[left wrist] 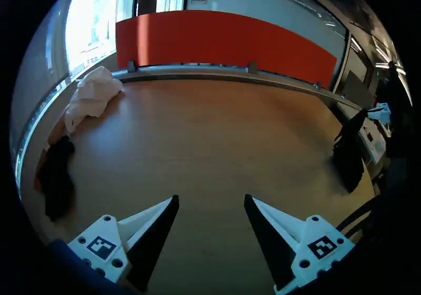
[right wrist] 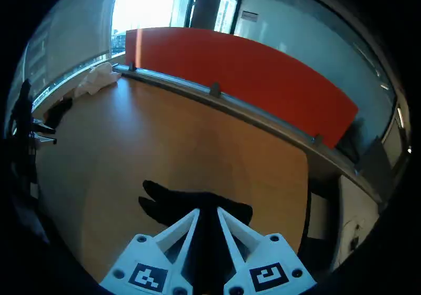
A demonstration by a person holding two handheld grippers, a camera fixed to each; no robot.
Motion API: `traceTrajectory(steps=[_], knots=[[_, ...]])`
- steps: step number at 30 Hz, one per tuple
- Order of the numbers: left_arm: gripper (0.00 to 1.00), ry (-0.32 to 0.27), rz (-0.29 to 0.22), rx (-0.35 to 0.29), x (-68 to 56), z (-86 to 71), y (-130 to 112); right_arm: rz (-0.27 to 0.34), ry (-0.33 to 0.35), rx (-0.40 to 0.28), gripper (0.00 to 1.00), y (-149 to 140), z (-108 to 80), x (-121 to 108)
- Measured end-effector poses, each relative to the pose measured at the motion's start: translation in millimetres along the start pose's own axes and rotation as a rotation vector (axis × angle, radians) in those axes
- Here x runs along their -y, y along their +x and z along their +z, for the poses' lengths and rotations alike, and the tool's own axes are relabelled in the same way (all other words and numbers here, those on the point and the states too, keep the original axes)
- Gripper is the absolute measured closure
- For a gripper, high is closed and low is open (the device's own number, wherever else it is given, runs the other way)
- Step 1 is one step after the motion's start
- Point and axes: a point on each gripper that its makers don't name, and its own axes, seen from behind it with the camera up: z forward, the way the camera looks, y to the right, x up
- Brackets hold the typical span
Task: Fold towel
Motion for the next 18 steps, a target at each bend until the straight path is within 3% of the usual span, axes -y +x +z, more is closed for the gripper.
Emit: traceTrajectory(steps=[11, 18], knots=[[0.08, -0.014, 0.007, 0.007, -4.7, -1.7, -7, 0.046, -0.063, 0.142, 0.93, -98, -31.1, -12], [0.08, -0.022, 0.02, 0.014, -7.8, -1.7, -11, 0.091, -0.087, 0.198, 0.93, -141, -35.5, -13]])
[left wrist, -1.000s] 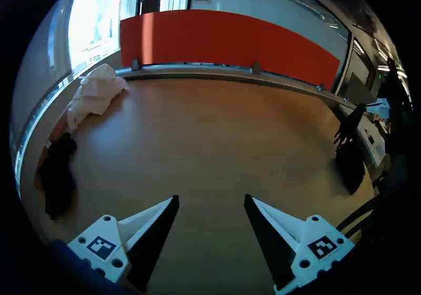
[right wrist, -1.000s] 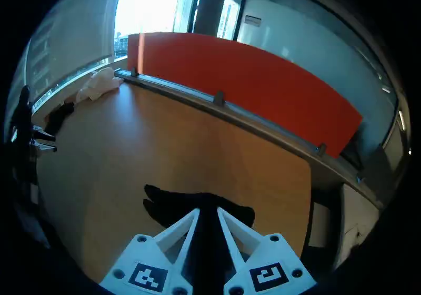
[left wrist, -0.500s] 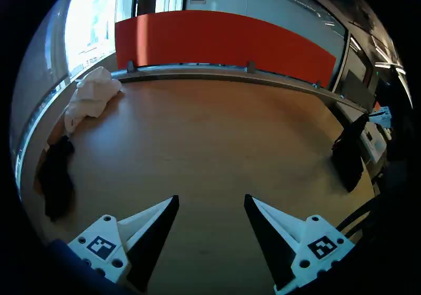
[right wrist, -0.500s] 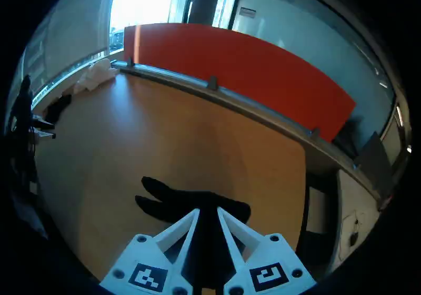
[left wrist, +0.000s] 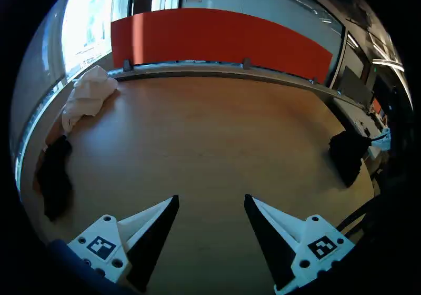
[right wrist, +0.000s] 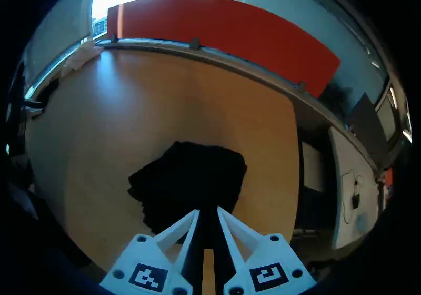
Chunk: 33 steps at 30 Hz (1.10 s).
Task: Fold towel
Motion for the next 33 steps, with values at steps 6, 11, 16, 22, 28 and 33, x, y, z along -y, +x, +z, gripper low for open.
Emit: traceTrajectory(steps=[6, 11, 16, 22, 28, 33], knots=[[0.08, -0.003, 0.008, -0.002, -1.8, -1.4, 0, 0.025, -0.026, 0.038, 0.93, -22, 5.7, -6], [0.08, 0.001, 0.009, 0.0, -0.3, -2.2, -2, 0.051, -0.041, 0.081, 0.93, -48, 15.1, -9], [0.08, 0.009, 0.011, 0.003, 3.1, -4.8, -5, 0.096, -0.047, 0.12, 0.93, -69, 30.0, -9], [0.08, 0.021, 0.014, 0.003, 6.7, -7.3, -6, 0.134, -0.052, 0.145, 0.93, -84, 45.0, -7], [0.08, 0.026, 0.01, 0.004, 7.5, -8.2, -7, 0.156, -0.073, 0.154, 0.93, -90, 54.5, -11], [0.08, 0.028, 0.013, 0.005, 8.1, -8.6, -8, 0.181, -0.083, 0.16, 0.93, -92, 59.9, -13]])
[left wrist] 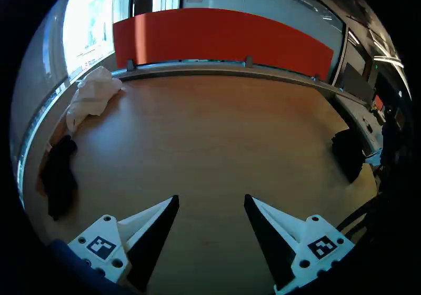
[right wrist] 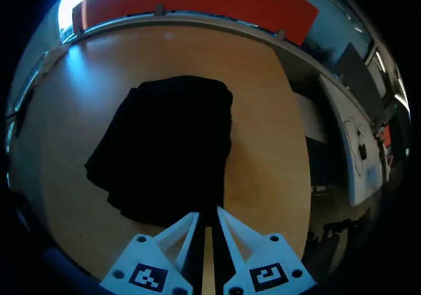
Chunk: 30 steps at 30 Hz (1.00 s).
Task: Fold towel
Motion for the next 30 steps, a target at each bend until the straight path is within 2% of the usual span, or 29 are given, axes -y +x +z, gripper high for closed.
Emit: traceTrajectory(steps=[8, 16, 20, 24, 30], knots=[[0.08, 0.001, 0.0, 0.001, 1.2, -0.5, -1, 0.023, -0.02, 0.009, 0.93, -3, 5.8, -4], [0.08, 0.003, -0.004, 0.0, 4.5, -1.4, -1, 0.024, -0.037, 0.0, 0.88, -3, 2.6, -3], [0.08, 0.005, -0.006, -0.003, 6.3, -1.4, 1, 0.029, -0.049, -0.012, 0.74, -3, -3.9, -3], [0.08, 0.005, -0.008, -0.006, 8.2, -1.5, 2, 0.026, -0.077, -0.027, 0.56, -4, -13.3, -6], [0.08, 0.0, -0.013, -0.008, 9.3, -1.5, 2, 0.035, -0.097, -0.039, 0.49, -4, -22.1, -6]])
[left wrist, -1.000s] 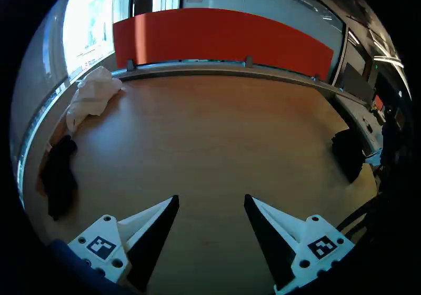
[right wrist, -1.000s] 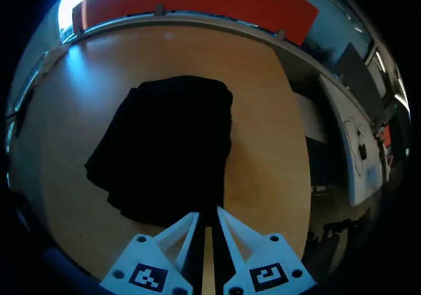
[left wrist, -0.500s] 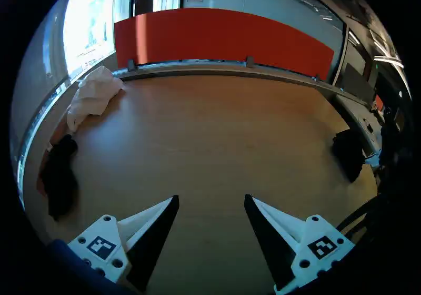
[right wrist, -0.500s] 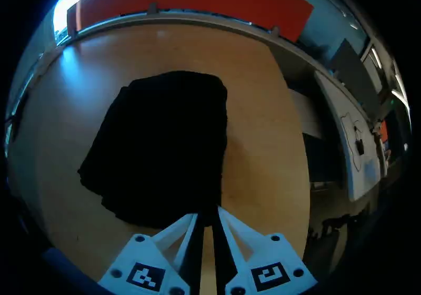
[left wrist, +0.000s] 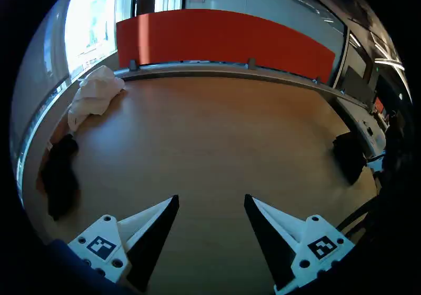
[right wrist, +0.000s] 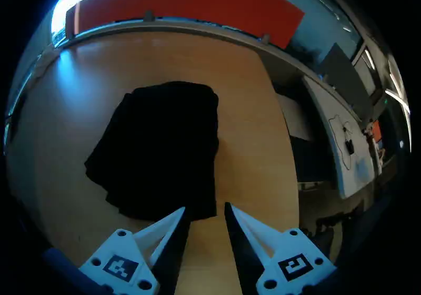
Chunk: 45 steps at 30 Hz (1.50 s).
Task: Fold towel
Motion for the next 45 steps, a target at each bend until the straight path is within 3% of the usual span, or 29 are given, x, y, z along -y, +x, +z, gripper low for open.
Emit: traceTrajectory(steps=[14, 30, 45], knots=[[0.08, -0.007, -0.006, -0.017, 9.8, -2.2, 5, 0.04, -0.003, -0.046, 0.04, 7, -18.4, 14], [0.08, -0.018, -0.007, -0.035, 19.8, -1.9, 13, 0.053, 0.011, -0.111, 0.0, 28, -41.8, 33], [0.08, -0.01, -0.011, -0.082, 33.2, -3.9, 30, 0.114, 0.035, -0.379, 0.0, 105, -83.3, 69]])
